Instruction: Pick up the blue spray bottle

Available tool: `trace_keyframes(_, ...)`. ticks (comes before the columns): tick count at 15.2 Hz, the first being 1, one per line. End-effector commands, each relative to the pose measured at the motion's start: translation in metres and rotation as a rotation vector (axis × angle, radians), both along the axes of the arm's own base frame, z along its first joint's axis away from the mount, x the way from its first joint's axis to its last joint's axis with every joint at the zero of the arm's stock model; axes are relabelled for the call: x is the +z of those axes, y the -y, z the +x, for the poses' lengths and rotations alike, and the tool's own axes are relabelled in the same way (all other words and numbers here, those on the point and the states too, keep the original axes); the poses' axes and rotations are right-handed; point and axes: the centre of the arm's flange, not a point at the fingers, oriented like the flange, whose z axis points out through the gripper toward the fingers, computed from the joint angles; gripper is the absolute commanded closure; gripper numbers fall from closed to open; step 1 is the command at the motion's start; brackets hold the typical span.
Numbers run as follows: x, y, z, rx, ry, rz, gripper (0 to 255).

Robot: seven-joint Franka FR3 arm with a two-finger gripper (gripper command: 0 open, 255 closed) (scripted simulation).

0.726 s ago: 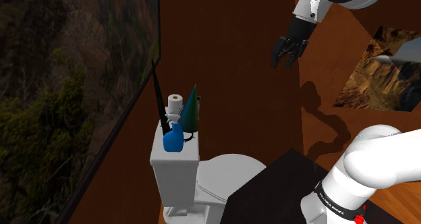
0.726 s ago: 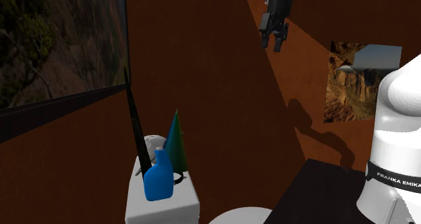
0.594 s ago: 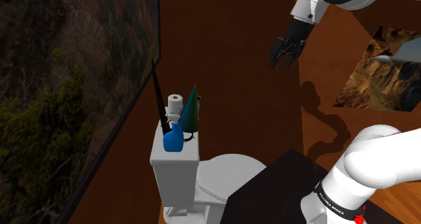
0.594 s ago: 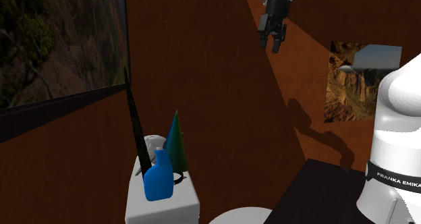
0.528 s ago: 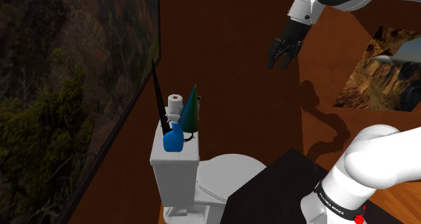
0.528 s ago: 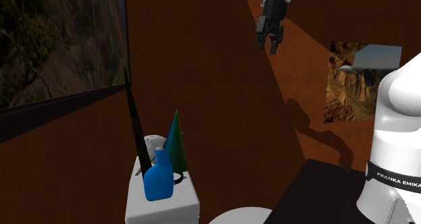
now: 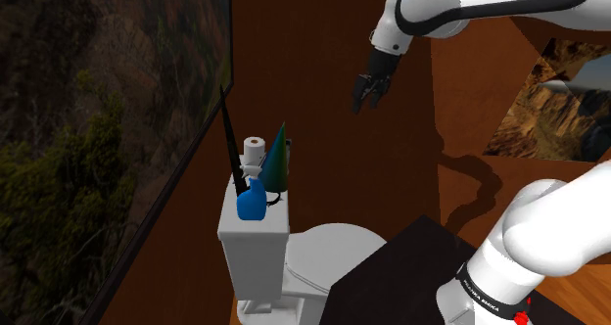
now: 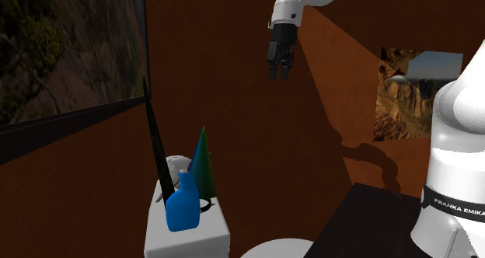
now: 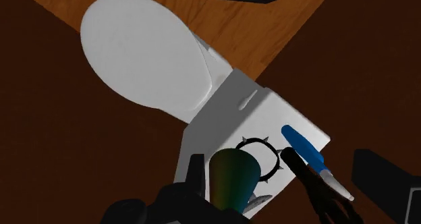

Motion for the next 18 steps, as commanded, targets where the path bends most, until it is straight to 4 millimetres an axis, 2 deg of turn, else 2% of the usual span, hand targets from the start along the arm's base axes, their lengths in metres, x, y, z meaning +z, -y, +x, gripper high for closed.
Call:
trace_keyframes(1, -0.014, -0.012, 0.020, 0.052, -0.006, -0.006, 0)
trace_keyframes(10, -0.083, -0.072, 0.103, 0.277, -0.036, -0.033, 0)
trace_keyframes(18, -0.147, -0.138, 0.162, 0.477, -0.063, -0.057, 0)
